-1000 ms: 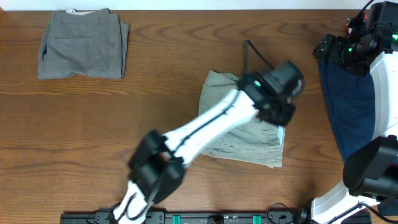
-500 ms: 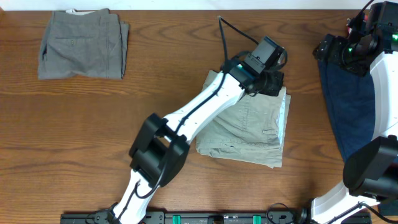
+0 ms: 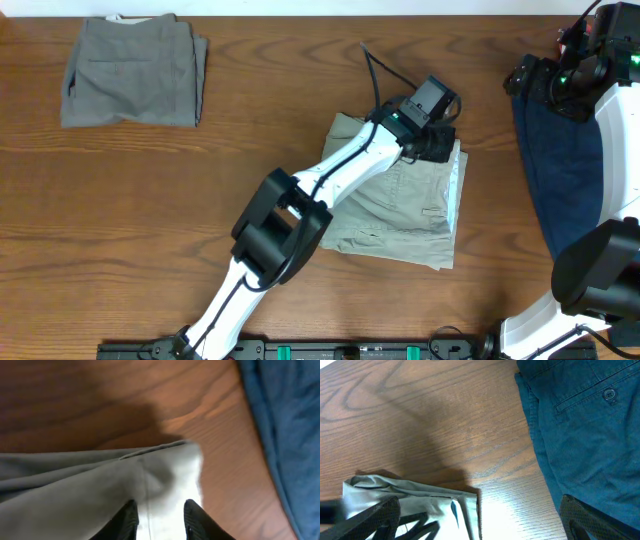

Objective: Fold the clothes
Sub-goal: 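Release the shorts and move the left gripper to their left side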

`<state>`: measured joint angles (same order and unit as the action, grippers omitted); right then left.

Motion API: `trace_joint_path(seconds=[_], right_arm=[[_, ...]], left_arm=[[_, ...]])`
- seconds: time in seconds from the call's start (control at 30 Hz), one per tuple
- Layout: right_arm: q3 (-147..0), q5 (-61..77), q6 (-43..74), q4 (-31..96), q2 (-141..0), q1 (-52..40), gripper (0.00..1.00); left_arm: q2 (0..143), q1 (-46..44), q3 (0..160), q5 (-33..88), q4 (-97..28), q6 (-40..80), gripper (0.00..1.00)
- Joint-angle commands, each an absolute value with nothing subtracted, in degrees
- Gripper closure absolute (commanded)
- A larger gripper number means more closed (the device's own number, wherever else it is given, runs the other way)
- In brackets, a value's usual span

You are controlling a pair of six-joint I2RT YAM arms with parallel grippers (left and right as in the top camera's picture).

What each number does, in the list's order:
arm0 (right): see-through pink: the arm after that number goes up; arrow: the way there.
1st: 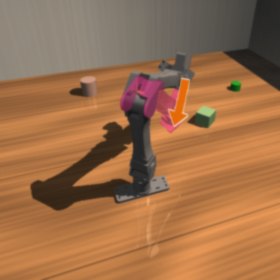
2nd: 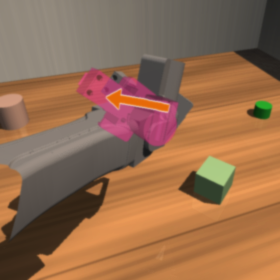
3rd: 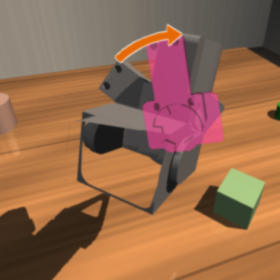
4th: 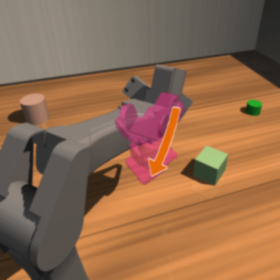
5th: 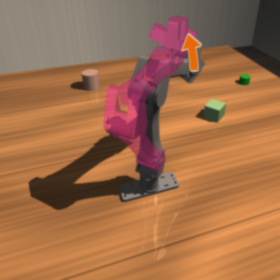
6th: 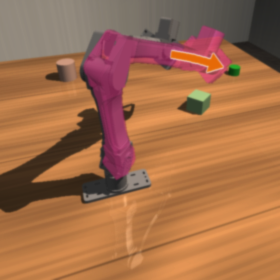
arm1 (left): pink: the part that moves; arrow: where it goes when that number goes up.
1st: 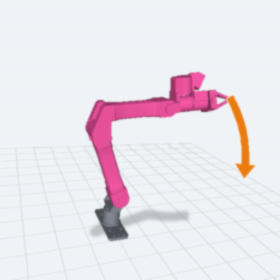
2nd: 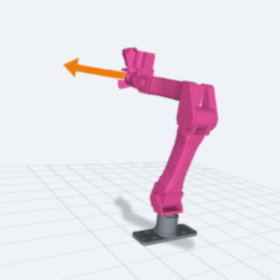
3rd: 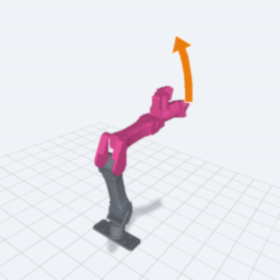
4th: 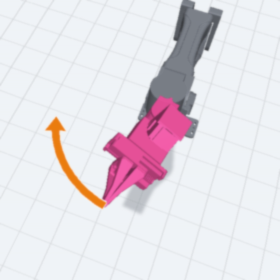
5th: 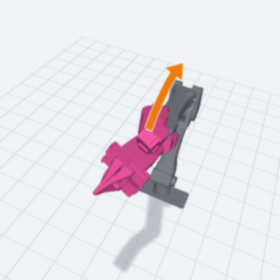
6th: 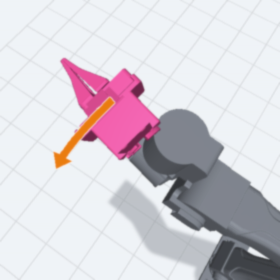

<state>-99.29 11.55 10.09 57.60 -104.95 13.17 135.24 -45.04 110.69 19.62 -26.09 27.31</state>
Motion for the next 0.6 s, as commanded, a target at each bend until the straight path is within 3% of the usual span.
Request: trace_joint_path(seconds=[0.0, 0.3, 0.57], right_arm=[[-100.27, 11.33, 10.66, 57.63, -105.12, 13.1, 0.01], [-100.27, 11.35, 10.66, 57.63, -105.12, 13.1, 0.01], [-100.27, 11.35, 10.66, 57.63, -105.12, 13.08, 0.01]], left_arm=[[138.19, -45.34, 110.74, 22.48, -25.15, 27.79, 0.66], [138.3, -45.39, 110.76, 25.78, -27.4, 27.77, 0.56], [128.18, -45.32, 110.8, 27.86, -35.57, 25.26, 0.54]])
